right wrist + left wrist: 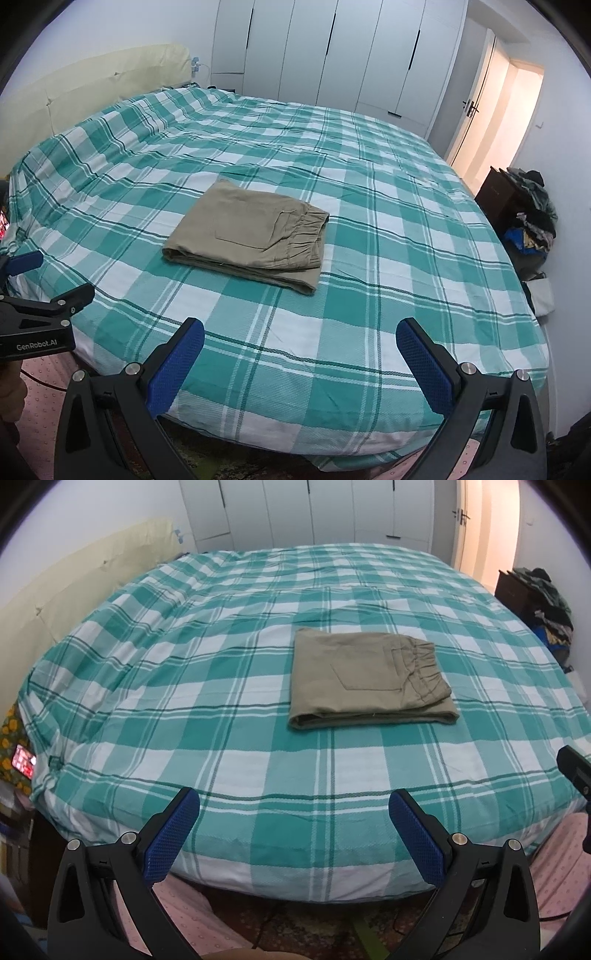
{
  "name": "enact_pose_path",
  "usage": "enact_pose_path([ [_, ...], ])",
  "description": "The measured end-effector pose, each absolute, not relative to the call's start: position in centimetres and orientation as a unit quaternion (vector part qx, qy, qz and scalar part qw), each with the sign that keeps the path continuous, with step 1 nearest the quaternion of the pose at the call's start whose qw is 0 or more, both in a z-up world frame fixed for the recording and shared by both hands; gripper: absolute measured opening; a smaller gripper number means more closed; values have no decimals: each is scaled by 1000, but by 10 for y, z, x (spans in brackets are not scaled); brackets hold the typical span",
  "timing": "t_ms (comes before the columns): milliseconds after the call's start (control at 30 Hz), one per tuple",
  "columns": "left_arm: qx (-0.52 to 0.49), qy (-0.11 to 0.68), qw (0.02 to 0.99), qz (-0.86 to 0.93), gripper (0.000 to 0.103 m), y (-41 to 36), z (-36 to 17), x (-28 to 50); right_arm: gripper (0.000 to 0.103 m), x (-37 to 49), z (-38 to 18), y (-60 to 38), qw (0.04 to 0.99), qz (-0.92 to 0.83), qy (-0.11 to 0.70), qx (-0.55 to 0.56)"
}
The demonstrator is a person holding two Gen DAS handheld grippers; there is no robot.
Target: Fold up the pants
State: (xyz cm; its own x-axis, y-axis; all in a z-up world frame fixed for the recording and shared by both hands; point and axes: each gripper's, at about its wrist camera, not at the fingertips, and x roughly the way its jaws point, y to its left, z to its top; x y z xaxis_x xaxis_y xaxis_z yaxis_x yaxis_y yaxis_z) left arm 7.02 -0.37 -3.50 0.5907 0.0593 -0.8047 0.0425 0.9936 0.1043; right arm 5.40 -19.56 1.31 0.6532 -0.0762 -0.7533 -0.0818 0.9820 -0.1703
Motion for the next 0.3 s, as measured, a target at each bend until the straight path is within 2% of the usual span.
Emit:
enact_pose_path([
  [300, 57, 441, 896, 6, 102, -4, -31, 68, 102, 55, 11, -197, 904, 2, 417, -94],
])
